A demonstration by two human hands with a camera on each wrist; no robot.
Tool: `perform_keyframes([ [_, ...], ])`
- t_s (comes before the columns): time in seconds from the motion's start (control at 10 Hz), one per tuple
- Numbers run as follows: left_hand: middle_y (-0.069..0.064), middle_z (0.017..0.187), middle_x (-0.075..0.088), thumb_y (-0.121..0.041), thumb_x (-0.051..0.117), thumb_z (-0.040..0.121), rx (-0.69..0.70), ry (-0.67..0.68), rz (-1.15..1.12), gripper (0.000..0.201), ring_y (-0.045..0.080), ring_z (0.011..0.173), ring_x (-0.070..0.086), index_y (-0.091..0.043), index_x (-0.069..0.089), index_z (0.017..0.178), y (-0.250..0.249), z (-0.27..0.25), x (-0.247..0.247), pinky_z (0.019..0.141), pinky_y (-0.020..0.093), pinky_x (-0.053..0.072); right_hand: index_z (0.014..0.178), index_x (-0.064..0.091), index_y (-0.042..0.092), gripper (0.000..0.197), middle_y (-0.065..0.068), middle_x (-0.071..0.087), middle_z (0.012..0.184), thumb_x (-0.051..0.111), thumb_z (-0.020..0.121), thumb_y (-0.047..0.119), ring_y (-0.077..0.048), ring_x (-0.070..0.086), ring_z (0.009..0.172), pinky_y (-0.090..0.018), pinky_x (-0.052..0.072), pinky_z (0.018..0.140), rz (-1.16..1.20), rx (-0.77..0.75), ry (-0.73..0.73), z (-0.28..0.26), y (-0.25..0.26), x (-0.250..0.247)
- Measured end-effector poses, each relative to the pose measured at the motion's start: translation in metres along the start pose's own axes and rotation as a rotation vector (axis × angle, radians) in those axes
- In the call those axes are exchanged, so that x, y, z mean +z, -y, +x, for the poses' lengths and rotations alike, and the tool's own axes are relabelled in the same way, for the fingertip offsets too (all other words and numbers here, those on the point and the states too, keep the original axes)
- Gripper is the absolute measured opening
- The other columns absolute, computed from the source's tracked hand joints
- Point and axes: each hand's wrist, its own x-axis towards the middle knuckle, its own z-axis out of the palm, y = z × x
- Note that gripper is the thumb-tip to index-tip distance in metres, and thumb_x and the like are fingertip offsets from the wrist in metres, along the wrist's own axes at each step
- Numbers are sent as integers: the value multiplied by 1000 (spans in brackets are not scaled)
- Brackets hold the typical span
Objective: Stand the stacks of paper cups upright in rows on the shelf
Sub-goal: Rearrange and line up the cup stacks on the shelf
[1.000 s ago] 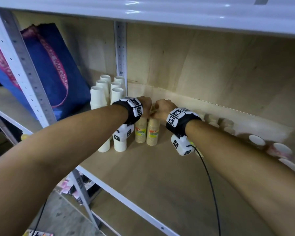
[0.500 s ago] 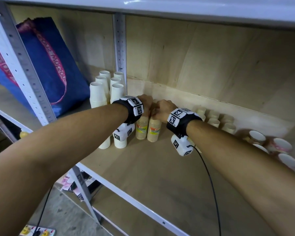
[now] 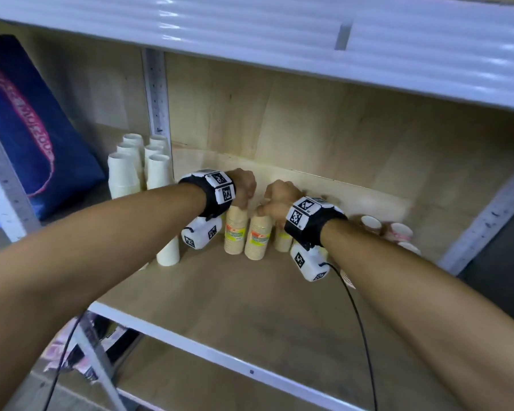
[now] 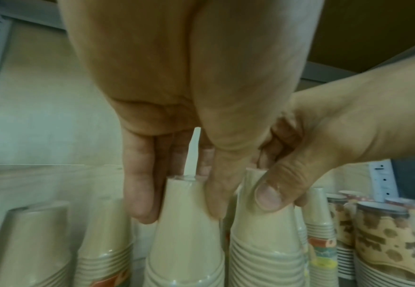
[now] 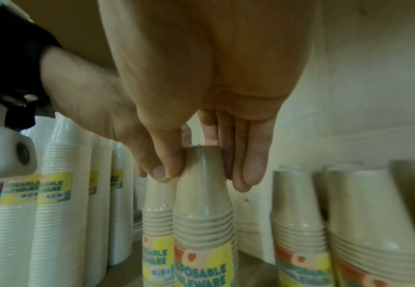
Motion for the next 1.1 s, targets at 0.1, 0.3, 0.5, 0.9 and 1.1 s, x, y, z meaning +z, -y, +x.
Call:
perform_keyframes([
  [0.1,4,82,45,-5,67,90,52,11,-90,21,9,64,45,-8,46,95,-28,-12,-4,50,2,34,106,64,6,46,-5,63,97,79,75,36,-21,59,83,-23,41,59,-16,42,-11,-17,-13,-9],
  [0.3,8,86,44,-3,69,87,123,23,-101,23,15,64,44,-9,48,94,-57,-9,-1,47,5,35,102,62,12,56,-2,63,97,78,64,50,-21,63,91,-28,51,71,-19,174,-53,-36,-44,-14],
  [0.5,7,94,44,-8,70,86,165,36,-37,16,18,81,40,-12,58,95,-76,-2,9,49,20,34,78,60,17,31,-4,64,85,79,67,39,-22,64,79,-26,44,60,-18,239,-110,-46,-61,-16],
  [0.9,11,118,66,-13,75,83,141,10,-115,37,26,103,64,-10,67,119,-91,20,25,74,27,47,97,69,13,37,-5,68,95,79,69,34,-23,66,88,-37,58,79,-4,244,-116,-32,-82,-5],
  [1.1,9,117,67,-16,76,83,136,-2,-130,33,26,102,64,-11,69,115,-90,30,31,73,27,46,90,69,16,34,-2,68,85,76,68,42,-20,66,80,-29,54,65,6,266,-141,-22,-88,2],
])
